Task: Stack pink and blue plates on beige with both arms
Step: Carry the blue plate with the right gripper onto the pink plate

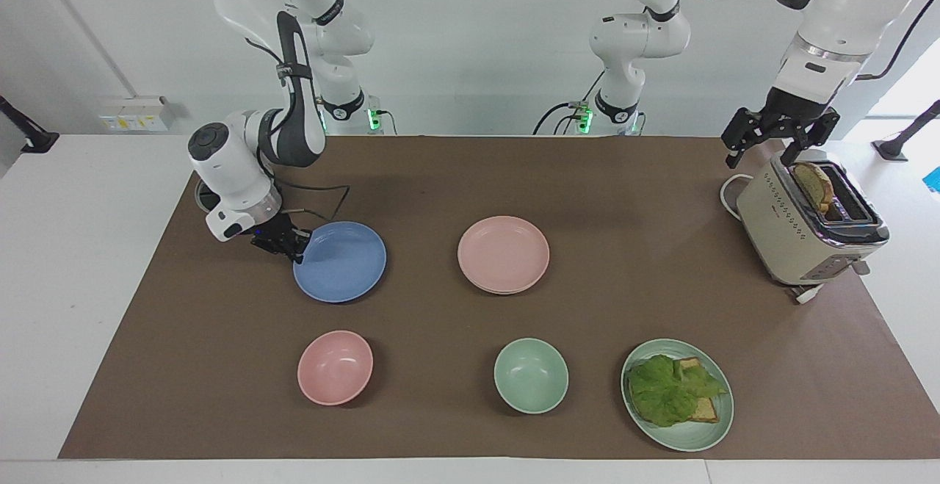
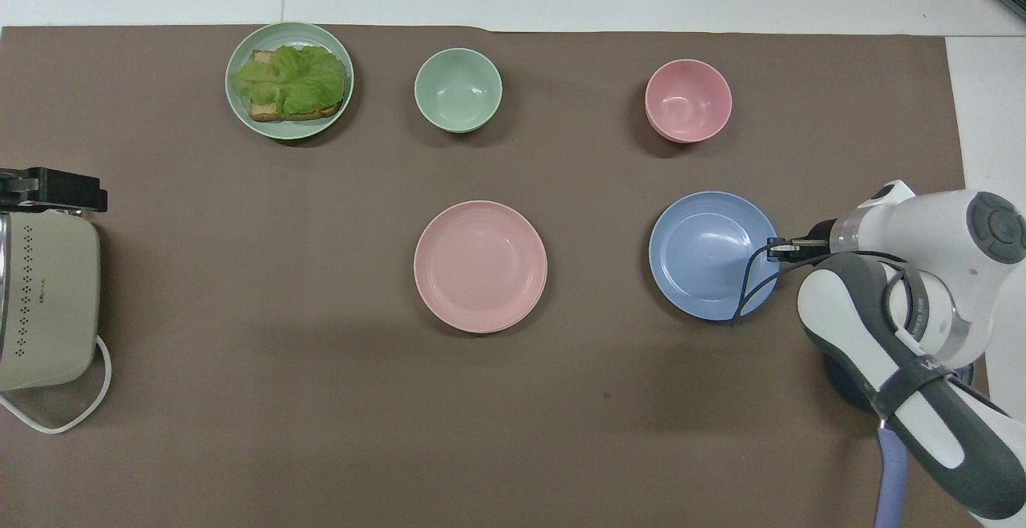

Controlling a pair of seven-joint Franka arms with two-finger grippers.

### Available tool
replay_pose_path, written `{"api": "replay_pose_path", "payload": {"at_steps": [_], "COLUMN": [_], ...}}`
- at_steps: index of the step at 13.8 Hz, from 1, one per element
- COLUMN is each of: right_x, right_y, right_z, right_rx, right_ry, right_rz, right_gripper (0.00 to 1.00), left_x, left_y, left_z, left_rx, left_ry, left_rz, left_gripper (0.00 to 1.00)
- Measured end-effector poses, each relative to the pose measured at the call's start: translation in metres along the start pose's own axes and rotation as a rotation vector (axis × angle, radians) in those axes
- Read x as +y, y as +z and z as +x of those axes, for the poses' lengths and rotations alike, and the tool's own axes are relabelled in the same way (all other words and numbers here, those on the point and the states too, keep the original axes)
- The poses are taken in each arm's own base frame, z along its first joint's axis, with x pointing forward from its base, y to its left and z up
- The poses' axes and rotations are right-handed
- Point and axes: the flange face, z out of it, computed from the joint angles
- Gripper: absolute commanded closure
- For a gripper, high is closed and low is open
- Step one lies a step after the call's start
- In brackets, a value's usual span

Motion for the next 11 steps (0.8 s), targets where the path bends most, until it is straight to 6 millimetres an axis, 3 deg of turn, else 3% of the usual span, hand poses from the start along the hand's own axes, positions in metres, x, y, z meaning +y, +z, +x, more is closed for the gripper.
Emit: {"api": "replay_pose_path", "payload": {"at_steps": [2, 6, 11], "right_x": [-0.013, -0.066, -0.137], "right_y": [-0.017, -0.046, -0.055], "right_z": [-0.001, -0.006, -0.012], "right_rx": [0.014, 0.042, 0.048], "right_ry": [-0.009, -0.022, -0.028], "right_rz": [0.016, 0.111, 0.203], "right_gripper": [1.00, 1.00, 1.00], "left_x": [0.000, 0.000, 0.000], "left_y": [0.000, 0.000, 0.000], "left_z": [0.000, 0.000, 0.000], "left_rx": [0.000, 0.000, 0.000], "left_ry": [0.000, 0.000, 0.000], "left_rz": [0.000, 0.000, 0.000], "left_gripper": [0.00, 0.00, 0.00]}}
